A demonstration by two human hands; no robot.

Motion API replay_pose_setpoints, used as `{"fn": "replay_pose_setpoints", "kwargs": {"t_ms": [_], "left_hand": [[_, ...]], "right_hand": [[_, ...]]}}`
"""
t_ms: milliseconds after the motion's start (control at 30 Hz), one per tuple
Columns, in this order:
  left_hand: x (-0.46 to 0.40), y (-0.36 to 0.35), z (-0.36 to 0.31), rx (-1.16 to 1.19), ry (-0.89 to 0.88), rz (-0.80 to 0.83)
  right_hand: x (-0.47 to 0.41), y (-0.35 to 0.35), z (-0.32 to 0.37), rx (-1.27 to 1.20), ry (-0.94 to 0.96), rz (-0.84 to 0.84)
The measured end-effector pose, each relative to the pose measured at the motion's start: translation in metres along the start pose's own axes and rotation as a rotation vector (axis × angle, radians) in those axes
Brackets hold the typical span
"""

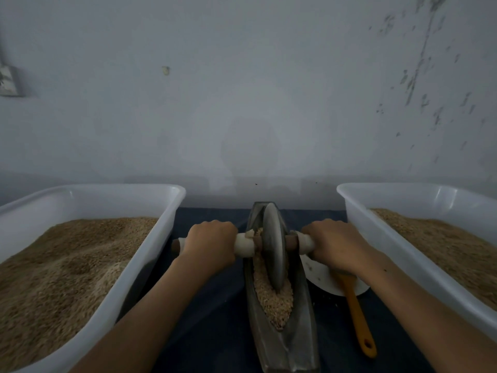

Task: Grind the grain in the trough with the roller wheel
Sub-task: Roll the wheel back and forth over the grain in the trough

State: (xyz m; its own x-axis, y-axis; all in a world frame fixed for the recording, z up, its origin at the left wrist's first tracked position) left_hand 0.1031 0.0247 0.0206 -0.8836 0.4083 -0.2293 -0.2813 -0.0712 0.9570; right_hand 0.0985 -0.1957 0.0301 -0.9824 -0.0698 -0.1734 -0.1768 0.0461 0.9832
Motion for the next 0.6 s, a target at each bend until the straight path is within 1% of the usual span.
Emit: {"fn": "replay_pose_setpoints", "kwargs": {"t_ms": [67, 133, 233, 333, 467, 533, 600], "left_hand": [[0.0003, -0.0017, -0.0003, -0.004, 0.02, -0.065], [0.0004, -0.0036, -0.0007, -0.01, 0.037, -0.126], [0.001, -0.0044, -0.0004, 0.002, 0.037, -0.136], [0.0018, -0.0024, -0.0001, -0.003, 0.0, -0.06], [0.0022, 0.0027, 0.0004, 0.007, -0.043, 0.069], [0.0023, 0.0045, 0.0009, 0.02, -0.049, 0.111], [0.0023, 0.0048, 0.001, 0.016, -0.048, 0.121]], "right_hand": [[0.0, -0.0034, 0.0009, -0.023, -0.001, -0.109], [-0.0005, -0.0066, 0.0018, -0.042, -0.004, -0.183], [-0.0016, -0.0082, 0.0014, -0.053, 0.004, -0.197], [-0.0027, -0.0054, -0.0027, -0.03, 0.024, -0.096], [-0.0043, -0.0002, -0.005, 0.019, 0.02, 0.141], [-0.0052, 0.0011, -0.006, 0.026, 0.01, 0.194], [-0.0051, 0.001, -0.0061, 0.024, 0.012, 0.193]]}}
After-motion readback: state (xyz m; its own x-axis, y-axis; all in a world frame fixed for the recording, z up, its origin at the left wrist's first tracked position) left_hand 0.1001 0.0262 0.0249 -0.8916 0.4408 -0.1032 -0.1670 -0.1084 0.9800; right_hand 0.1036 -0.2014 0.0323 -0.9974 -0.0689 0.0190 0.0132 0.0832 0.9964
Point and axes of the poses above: each hand's wrist, its own x-axis away from the middle knuckle, its own y-axis out of the back of the hand, z = x × y, the point moved 1 cm from there along -x, towards the middle knuckle, and after that the axes turned 11 degrees about -y, right-handed, at the moved point
